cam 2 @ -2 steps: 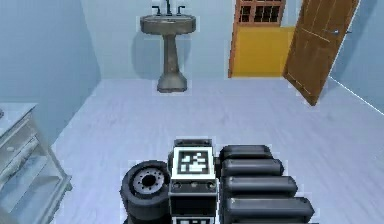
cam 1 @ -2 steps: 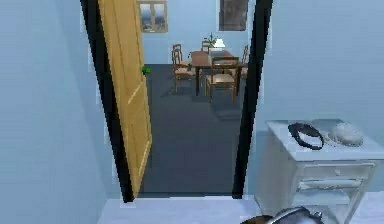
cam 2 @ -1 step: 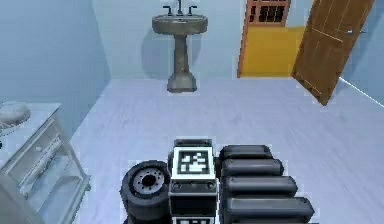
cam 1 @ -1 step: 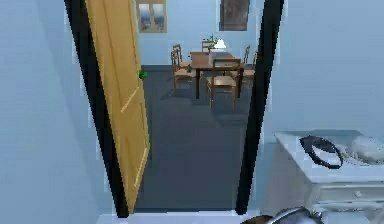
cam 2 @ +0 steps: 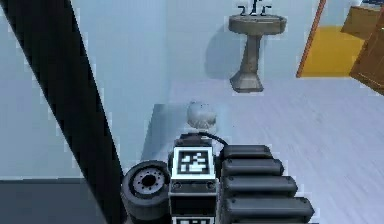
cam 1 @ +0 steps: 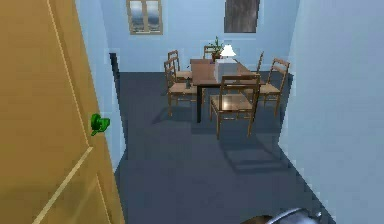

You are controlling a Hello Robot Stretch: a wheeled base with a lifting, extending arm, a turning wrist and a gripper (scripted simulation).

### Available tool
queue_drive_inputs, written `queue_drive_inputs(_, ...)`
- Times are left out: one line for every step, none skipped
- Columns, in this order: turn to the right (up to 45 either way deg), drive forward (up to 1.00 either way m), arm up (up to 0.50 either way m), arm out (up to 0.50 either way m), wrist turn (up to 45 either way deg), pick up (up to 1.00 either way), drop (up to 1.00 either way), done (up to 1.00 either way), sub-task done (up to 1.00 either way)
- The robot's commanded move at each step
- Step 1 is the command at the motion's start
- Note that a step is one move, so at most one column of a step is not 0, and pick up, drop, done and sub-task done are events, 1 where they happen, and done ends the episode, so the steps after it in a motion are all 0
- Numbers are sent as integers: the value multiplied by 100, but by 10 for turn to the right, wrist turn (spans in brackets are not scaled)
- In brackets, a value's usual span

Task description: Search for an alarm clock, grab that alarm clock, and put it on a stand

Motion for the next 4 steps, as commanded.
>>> queue_drive_inputs(-30,0,0,0,0,0,0,0,0)
queue_drive_inputs(0,100,0,0,0,0,0,0,0)
queue_drive_inputs(0,20,0,0,0,0,0,0,0)
queue_drive_inputs(-120,0,0,0,0,0,0,0,0)
